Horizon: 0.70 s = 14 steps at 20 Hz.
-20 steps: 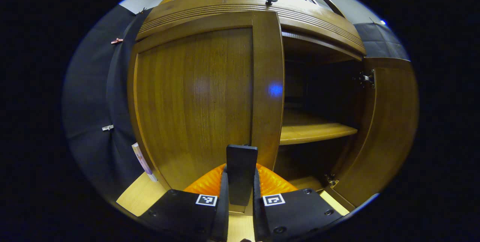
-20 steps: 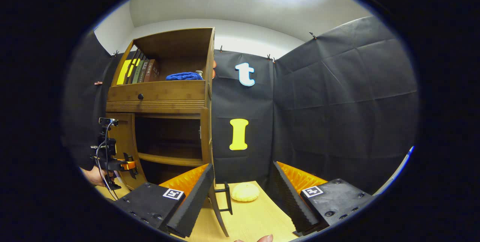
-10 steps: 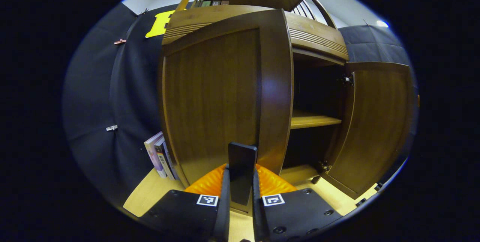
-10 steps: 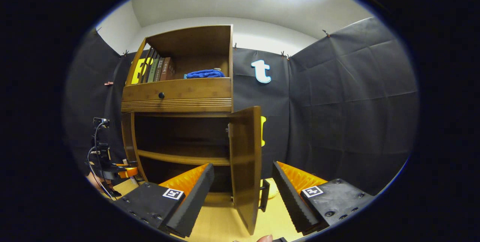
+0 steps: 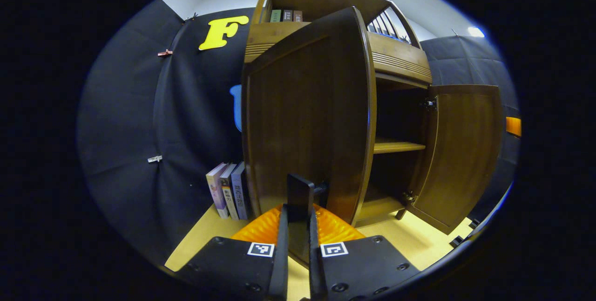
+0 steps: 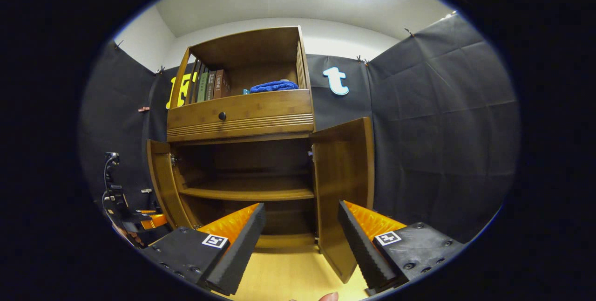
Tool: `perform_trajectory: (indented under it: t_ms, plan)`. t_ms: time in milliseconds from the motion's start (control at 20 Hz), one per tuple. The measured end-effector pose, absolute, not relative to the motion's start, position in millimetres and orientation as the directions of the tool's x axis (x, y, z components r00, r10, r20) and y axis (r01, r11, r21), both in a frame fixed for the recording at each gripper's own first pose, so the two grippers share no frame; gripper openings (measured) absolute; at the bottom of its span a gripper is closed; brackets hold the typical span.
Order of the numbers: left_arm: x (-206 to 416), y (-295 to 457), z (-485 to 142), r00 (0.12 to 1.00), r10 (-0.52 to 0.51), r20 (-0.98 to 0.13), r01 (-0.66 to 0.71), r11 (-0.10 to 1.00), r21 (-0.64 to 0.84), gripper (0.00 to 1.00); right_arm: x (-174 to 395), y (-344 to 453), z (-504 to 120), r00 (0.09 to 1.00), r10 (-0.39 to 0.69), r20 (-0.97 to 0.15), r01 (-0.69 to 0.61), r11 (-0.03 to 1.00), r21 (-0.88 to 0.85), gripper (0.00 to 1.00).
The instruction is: Open the right door of the double-door shoe cabinet with the right hand, and open the left door with the left hand.
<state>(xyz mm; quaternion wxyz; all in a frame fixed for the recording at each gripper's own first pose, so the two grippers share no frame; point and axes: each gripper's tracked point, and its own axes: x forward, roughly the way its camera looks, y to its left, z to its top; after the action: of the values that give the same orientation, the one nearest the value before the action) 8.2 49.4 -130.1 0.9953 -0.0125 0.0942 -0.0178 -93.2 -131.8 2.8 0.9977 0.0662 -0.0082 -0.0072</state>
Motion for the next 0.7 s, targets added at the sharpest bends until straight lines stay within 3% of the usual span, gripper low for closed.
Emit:
perform_trajectory:
  t_ms: [700]
  plan:
    - [-17, 124, -131, 0.986, -0.019, -0.168, 0.005, 0.997, -0.079, 0.12, -92, -84, 3, 1.000, 0.022, 0.010, -0.023, 0.996, 0.086, 0.93]
